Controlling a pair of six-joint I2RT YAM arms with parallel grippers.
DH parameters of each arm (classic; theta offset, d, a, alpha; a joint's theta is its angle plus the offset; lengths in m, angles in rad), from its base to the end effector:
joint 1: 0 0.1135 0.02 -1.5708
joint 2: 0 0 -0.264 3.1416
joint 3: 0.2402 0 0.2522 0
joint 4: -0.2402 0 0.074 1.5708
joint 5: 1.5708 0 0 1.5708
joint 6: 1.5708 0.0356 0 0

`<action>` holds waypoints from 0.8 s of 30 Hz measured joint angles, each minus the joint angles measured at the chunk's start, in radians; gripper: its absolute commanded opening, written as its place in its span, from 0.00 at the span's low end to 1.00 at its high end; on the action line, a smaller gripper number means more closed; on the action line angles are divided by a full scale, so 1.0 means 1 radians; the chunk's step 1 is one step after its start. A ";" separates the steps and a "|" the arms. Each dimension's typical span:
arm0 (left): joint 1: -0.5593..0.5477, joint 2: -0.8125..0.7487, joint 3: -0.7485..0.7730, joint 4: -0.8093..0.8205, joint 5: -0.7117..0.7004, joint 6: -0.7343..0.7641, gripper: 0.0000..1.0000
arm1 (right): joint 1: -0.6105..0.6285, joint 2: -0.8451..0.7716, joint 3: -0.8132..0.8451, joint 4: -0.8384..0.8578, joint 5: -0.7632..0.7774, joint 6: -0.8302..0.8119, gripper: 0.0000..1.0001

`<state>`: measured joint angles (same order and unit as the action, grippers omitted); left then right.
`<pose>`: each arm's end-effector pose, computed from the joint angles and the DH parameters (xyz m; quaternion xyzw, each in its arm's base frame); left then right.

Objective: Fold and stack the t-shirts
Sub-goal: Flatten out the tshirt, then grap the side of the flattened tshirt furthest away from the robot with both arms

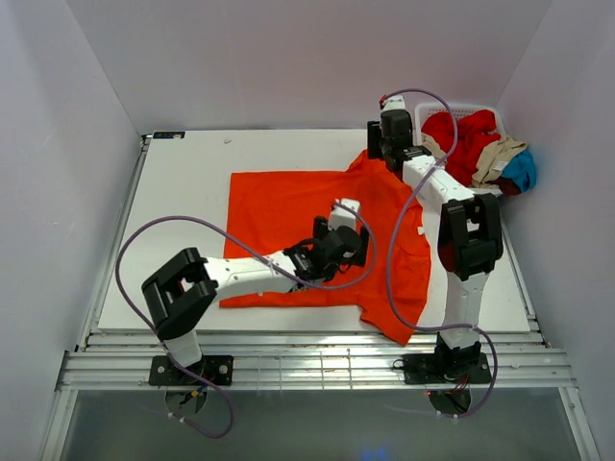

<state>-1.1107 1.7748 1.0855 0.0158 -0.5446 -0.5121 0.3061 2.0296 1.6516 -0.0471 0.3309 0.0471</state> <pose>0.1863 -0.3344 0.1974 0.1444 0.8636 -0.1361 0.4634 0.4658 0.1351 0.2712 -0.0185 0.8335 -0.0423 0.5506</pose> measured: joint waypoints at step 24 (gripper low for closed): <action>0.702 0.259 0.265 0.001 0.013 0.349 0.89 | -0.155 0.438 0.556 -0.394 -0.230 -0.031 0.56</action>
<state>-0.4091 2.0338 1.3506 0.0166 -0.5320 -0.1627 0.1513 2.4680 2.2078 -0.4416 0.1009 0.0158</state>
